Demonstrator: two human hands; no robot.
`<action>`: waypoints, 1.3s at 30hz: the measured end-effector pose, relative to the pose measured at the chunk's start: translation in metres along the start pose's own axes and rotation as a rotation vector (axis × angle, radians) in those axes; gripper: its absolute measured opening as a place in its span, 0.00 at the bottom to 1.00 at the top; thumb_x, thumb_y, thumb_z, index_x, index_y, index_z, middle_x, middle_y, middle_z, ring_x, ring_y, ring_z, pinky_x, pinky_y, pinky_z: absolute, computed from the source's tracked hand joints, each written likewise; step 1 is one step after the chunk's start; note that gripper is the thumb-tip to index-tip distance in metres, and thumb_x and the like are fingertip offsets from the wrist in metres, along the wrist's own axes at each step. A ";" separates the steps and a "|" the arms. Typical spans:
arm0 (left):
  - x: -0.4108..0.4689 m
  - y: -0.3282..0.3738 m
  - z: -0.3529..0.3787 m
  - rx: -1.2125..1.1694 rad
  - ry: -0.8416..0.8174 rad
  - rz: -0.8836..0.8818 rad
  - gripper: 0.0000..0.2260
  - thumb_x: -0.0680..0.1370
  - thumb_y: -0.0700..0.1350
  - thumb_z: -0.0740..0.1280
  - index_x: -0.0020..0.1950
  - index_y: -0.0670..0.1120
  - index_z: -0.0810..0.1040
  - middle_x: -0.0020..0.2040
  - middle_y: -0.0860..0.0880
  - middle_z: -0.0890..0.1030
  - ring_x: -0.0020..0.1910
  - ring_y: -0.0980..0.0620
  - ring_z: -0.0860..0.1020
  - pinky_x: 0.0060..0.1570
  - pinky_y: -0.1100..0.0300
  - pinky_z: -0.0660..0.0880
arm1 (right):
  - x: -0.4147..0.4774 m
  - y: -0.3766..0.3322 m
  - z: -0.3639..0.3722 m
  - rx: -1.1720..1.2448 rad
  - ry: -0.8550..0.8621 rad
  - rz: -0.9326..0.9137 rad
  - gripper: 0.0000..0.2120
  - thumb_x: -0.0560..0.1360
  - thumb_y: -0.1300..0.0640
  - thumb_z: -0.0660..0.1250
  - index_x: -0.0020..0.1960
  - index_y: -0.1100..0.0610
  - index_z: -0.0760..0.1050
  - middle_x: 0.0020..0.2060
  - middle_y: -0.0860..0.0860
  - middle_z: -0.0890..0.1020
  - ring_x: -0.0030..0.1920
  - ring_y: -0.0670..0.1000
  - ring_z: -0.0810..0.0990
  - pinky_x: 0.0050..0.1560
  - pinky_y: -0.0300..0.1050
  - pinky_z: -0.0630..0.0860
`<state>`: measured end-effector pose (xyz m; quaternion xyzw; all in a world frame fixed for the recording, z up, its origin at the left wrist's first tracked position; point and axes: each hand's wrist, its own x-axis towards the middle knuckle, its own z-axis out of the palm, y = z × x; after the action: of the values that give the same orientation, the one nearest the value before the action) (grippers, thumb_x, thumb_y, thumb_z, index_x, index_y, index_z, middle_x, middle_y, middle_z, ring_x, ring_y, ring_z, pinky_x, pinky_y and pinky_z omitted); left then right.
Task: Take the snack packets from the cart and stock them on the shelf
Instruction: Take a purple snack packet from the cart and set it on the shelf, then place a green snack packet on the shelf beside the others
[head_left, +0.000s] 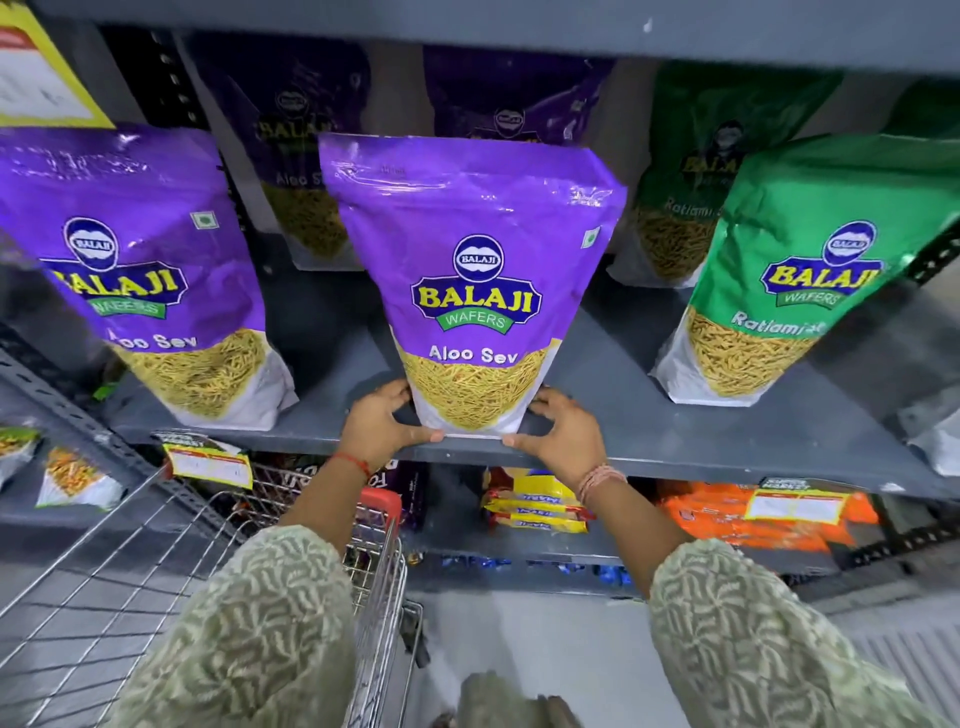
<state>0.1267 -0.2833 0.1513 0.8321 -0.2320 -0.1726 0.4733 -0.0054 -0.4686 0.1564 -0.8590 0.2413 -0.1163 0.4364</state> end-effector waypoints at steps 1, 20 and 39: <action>0.000 0.001 -0.001 -0.004 -0.006 -0.002 0.34 0.59 0.38 0.79 0.64 0.42 0.73 0.63 0.45 0.77 0.63 0.50 0.74 0.66 0.57 0.68 | 0.000 0.000 0.000 -0.009 0.005 -0.002 0.29 0.60 0.53 0.77 0.58 0.56 0.72 0.57 0.54 0.81 0.57 0.53 0.78 0.59 0.48 0.73; -0.052 0.003 0.013 0.049 0.418 -0.014 0.26 0.64 0.50 0.76 0.61 0.46 0.75 0.60 0.49 0.79 0.59 0.54 0.75 0.62 0.60 0.69 | -0.036 0.030 -0.024 0.038 0.140 -0.024 0.32 0.64 0.48 0.73 0.65 0.52 0.66 0.64 0.53 0.73 0.66 0.52 0.68 0.66 0.48 0.67; 0.045 0.155 0.254 -0.105 -0.034 -0.062 0.25 0.63 0.36 0.76 0.59 0.39 0.74 0.54 0.41 0.80 0.50 0.53 0.74 0.52 0.59 0.72 | 0.030 0.156 -0.217 0.156 0.131 0.161 0.26 0.61 0.61 0.76 0.57 0.62 0.72 0.56 0.60 0.79 0.57 0.57 0.76 0.57 0.47 0.72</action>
<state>0.0006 -0.5567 0.1576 0.8098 -0.2049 -0.2133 0.5066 -0.1183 -0.7133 0.1586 -0.7909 0.3279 -0.1550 0.4930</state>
